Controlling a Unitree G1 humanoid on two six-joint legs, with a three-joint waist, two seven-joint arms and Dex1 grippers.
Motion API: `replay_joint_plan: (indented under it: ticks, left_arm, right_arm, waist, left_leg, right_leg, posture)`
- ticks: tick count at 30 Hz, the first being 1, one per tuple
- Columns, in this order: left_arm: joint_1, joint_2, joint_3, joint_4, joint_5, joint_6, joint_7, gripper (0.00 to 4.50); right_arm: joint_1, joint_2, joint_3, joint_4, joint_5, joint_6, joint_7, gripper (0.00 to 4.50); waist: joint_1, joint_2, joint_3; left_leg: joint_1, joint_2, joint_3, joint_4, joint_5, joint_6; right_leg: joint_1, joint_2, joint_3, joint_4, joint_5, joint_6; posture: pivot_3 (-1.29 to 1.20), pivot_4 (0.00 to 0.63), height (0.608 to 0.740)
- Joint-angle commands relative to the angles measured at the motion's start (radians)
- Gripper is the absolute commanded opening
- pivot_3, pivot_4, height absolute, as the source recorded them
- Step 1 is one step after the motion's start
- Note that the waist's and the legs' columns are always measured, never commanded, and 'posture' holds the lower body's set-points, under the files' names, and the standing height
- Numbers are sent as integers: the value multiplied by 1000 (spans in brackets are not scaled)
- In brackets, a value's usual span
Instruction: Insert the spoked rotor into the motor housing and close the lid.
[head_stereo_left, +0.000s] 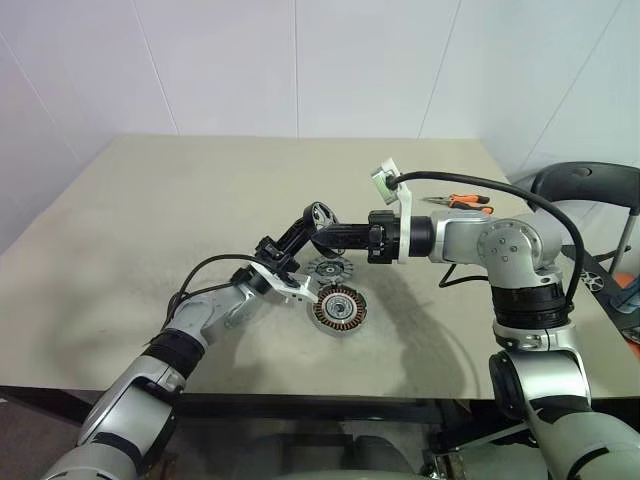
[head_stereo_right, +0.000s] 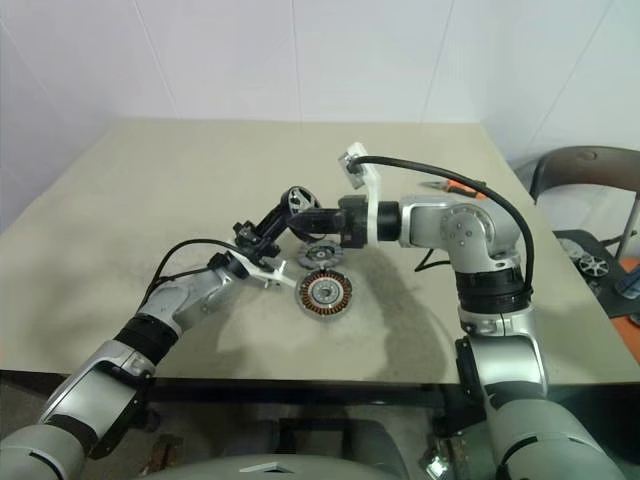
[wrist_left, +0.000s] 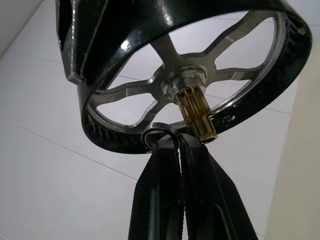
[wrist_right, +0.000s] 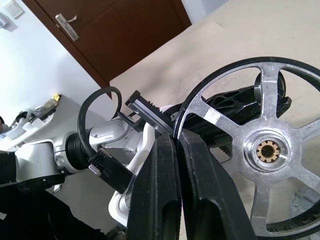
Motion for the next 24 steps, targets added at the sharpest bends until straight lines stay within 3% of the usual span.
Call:
replay_joint_plan:
  ticks: [1, 20, 22, 24]
  left_arm:
    - [-3, 38, 47, -11, -41, 12, 13, 36]
    - [131, 146, 123, -90, -98, 30, -33, 36]
    - [132, 143, 142, -76, -152, 23, -69, 36]
    - [137, 122, 168, -53, -295, 0, -187, 36]
  right_arm:
    - [-28, -1, -7, -12, 0, -13, 8, 0]
    - [-54, -2, 14, 51, -55, -54, 39, 0]
    - [-49, -14, 21, 49, -66, -68, 52, 0]
    - [-29, -64, 68, 30, -115, -124, 101, 0]
  waist:
    - [-1, 0, 0]
    - [-1, 0, -1]
    - [-1, 0, -1]
    - [-1, 0, -1]
  left_leg:
    - [0, 0, 0, 0, 0, 0]
    - [0, 0, 0, 0, 0, 0]
    - [0, 0, 0, 0, 0, 0]
    - [0, 0, 0, 0, 0, 0]
  right_leg:
    - [0, 0, 0, 0, 0, 0]
    - [0, -1, 0, 1, 0, 0]
    - [0, -1, 0, 1, 0, 0]
    - [0, -1, 0, 1, 0, 0]
  posture:
    - [0, 0, 740]
    - [0, 0, 740]
    - [0, 0, 740]
    - [0, 0, 740]
